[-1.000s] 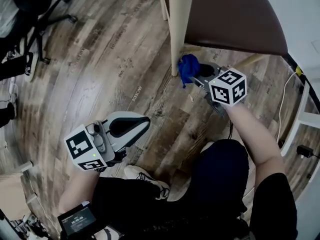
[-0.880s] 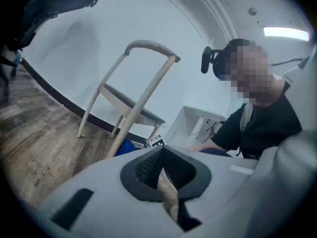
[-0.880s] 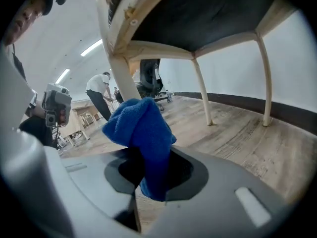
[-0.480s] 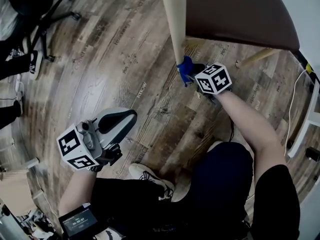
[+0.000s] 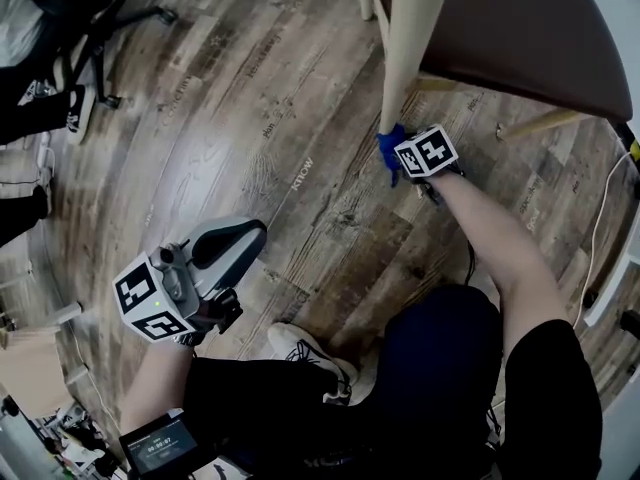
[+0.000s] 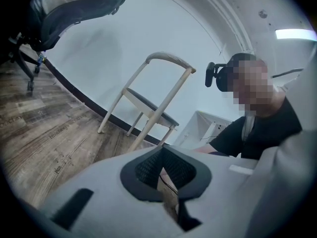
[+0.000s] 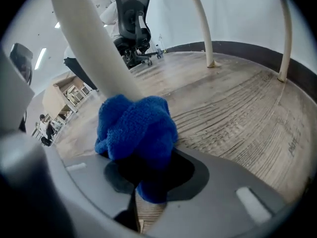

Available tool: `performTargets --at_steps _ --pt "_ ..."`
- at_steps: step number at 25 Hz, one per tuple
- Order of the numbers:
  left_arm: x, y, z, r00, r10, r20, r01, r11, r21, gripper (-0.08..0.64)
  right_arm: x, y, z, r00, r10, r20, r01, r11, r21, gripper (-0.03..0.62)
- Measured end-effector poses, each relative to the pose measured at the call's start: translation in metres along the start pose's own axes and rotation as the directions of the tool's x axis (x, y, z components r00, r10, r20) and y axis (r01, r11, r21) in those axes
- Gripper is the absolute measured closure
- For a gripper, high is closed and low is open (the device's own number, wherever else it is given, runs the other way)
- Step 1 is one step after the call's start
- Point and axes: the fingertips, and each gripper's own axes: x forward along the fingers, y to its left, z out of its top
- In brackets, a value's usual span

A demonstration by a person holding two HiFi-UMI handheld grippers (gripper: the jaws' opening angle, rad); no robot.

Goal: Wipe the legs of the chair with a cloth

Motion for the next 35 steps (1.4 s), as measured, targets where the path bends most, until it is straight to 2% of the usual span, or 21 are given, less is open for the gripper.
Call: performTargets --at_steps 5,8,11,14,19,24,27,29,31,35 --pt "0.0 0.004 0.006 0.999 -0.025 0.023 0.024 1.0 0.003 0.558 -0.014 0.009 0.005 0.999 0.02 0.05 -0.021 1.0 0.018 0.491" --pt "0.01 -0.002 0.013 0.997 -0.068 0.036 0.068 0.998 0.014 0.558 -0.046 0.025 0.025 0.99 0.042 0.135 -0.043 0.999 0.003 0.491" --pt "0.025 -0.005 0.017 0.993 -0.109 0.044 0.108 0.994 0.023 0.558 -0.091 0.045 0.055 0.969 0.065 0.239 -0.061 0.998 -0.024 0.491" --pt "0.048 -0.012 0.022 0.988 -0.152 0.037 0.15 0.987 0.06 0.558 -0.143 0.067 0.085 0.929 0.104 0.355 -0.093 0.994 -0.049 0.491" --pt "0.083 -0.028 0.026 0.973 -0.23 0.021 0.227 0.969 0.095 0.558 -0.223 0.099 0.131 0.845 0.158 0.51 -0.118 0.987 -0.111 0.491" --pt "0.106 -0.035 0.015 0.963 -0.268 -0.015 0.268 0.957 0.113 0.558 -0.267 0.134 0.141 0.79 0.294 0.539 -0.235 0.956 -0.177 0.491" --pt "0.108 -0.032 0.013 0.967 -0.253 -0.039 0.256 0.959 0.12 0.558 -0.285 0.141 0.154 0.749 0.347 0.564 -0.328 0.934 -0.138 0.491" --pt "0.109 -0.031 0.013 0.967 -0.25 -0.04 0.253 0.961 0.11 0.557 -0.304 0.133 0.154 0.725 0.338 0.6 -0.366 0.927 -0.081 0.491" --pt "0.112 -0.029 0.011 0.967 -0.253 -0.033 0.255 0.962 0.1 0.558 -0.322 0.114 0.145 0.715 0.294 0.634 -0.353 0.935 -0.035 0.491" --pt "0.117 -0.029 0.01 0.966 -0.257 -0.033 0.259 0.96 0.11 0.558 -0.363 0.05 0.112 0.727 0.114 0.677 -0.257 0.96 0.114 0.492"
